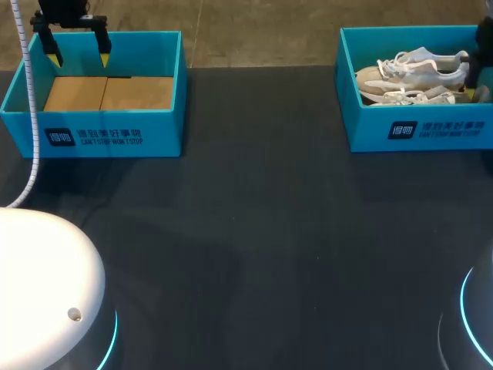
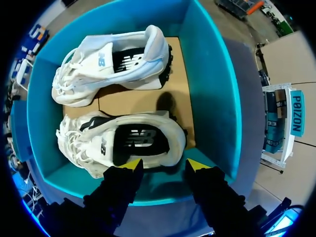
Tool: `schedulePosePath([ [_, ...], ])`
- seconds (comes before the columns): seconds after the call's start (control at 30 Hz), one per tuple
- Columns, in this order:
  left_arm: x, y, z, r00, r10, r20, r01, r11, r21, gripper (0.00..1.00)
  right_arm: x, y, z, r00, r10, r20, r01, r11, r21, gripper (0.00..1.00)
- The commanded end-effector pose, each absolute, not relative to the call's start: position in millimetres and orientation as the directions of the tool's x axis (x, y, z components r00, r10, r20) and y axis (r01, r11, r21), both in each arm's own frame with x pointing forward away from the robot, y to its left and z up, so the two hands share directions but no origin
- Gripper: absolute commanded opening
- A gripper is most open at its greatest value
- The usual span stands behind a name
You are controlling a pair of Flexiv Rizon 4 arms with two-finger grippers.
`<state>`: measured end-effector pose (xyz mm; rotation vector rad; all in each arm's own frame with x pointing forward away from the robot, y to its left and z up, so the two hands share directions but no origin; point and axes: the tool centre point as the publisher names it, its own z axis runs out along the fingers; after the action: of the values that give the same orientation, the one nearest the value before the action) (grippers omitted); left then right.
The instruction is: Take the shoe out of the shoebox, open the shoe tongue, remove and reinsert the insole, then place the shoe into the shoebox
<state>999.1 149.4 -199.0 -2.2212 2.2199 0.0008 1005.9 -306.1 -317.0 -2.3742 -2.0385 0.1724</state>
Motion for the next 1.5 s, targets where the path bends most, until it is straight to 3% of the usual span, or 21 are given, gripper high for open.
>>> schedulePosePath([
  [0.03,999.2,149.6,-199.3,0.001,-1.0,-0.001,-1.0,-0.001,0.0,1.0,1009.1,-307.5,-322.4,0.147,0.986,-0.073,0.985,-0.153,-0.084,0.56],
  [0.17,999.2,149.6,-199.3,0.001,-1.0,-0.001,-1.0,-0.001,0.0,1.0,1010.5,-307.9,-327.4,0.147,0.987,-0.069,0.985,-0.153,-0.086,0.62],
  [0.3,999.2,149.6,-199.3,0.001,-1.0,-0.001,-1.0,-0.001,0.0,1.0,1010.8,-308.7,-333.8,0.148,0.987,-0.06,0.985,-0.152,-0.086,0.76],
  [0.4,999.2,149.6,-199.3,0.001,-1.0,-0.001,-1.0,-0.001,0.0,1.0,1011.3,-310.7,-339.1,0.151,0.987,-0.053,0.984,-0.155,-0.092,0.73],
  [0.7,999.2,149.6,-199.3,0.001,-1.0,-0.001,-1.0,-0.001,0.0,1.0,1012.2,-315.8,-350.1,0.155,0.987,-0.038,0.983,-0.158,-0.093,0.8],
  [1.23,999.2,149.6,-199.3,0.001,-1.0,-0.001,-1.0,-0.001,0.0,1.0,1004.1,-325.0,-371.6,0.18,0.983,-0.024,0.976,-0.181,-0.119,0.69],
  [1.3,999.2,149.6,-199.3,0.001,-1.0,-0.001,-1.0,-0.001,0.0,1.0,1003.2,-325.8,-374.3,0.181,0.983,-0.024,0.976,-0.183,-0.121,0.61],
  [1.33,999.2,149.6,-199.3,0.001,-1.0,-0.001,-1.0,-0.001,0.0,1.0,1002.8,-325.9,-375.6,0.183,0.983,-0.023,0.975,-0.184,-0.123,0.5],
  [1.5,999.2,149.6,-199.3,0.001,-1.0,-0.001,-1.0,-0.001,0.0,1.0,999.5,-325.4,-380.2,0.187,0.982,-0.024,0.973,-0.188,-0.131,0.35],
])
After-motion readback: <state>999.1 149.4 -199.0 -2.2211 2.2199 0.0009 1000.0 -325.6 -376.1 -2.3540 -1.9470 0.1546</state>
